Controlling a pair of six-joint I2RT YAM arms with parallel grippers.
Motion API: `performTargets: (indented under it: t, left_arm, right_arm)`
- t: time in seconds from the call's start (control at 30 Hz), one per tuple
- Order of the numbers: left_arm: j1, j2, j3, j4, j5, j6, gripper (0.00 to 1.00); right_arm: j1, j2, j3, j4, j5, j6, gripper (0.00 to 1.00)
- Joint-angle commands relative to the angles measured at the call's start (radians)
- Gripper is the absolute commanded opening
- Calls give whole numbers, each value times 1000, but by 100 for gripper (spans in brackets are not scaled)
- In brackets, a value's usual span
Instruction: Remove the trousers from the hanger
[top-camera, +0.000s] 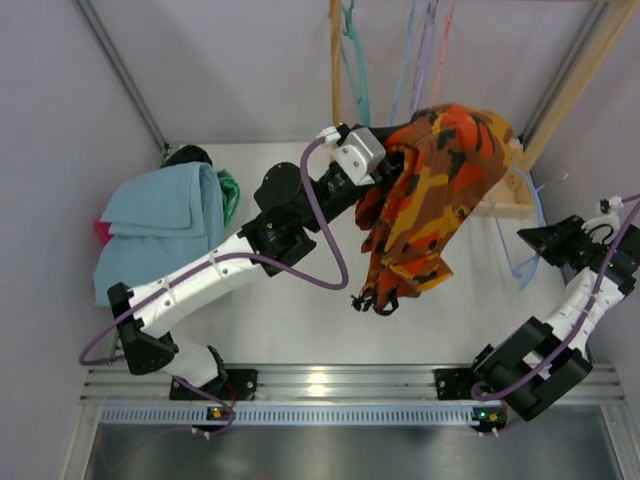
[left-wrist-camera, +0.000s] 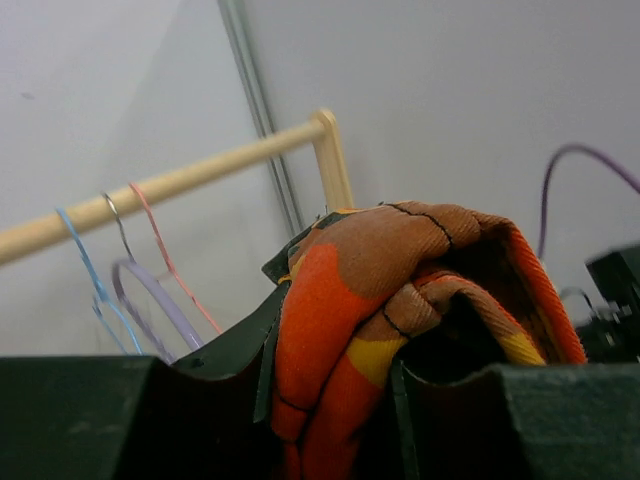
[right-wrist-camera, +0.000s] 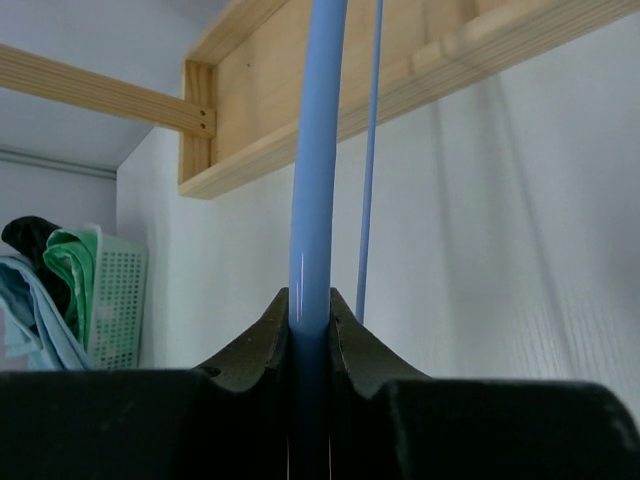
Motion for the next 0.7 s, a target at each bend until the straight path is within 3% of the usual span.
performTargets:
  t: [0.0, 0.07, 0.33, 0.67]
  left_arm:
    - [5, -160, -109, 25, 76, -46, 0]
    - [5, -215, -137, -58, 67, -33, 0]
    - [7, -381, -238, -254, -205, 35, 0]
    - [68, -480, -162, -435, -406, 132, 0]
  right_arm:
    - [1, -9, 62, 64, -48, 22, 0]
    - [1, -6, 73, 59, -48, 25, 0]
    - [7, -10, 104, 64, -48, 45, 0]
    - [21, 22, 143, 81, -36, 83, 0]
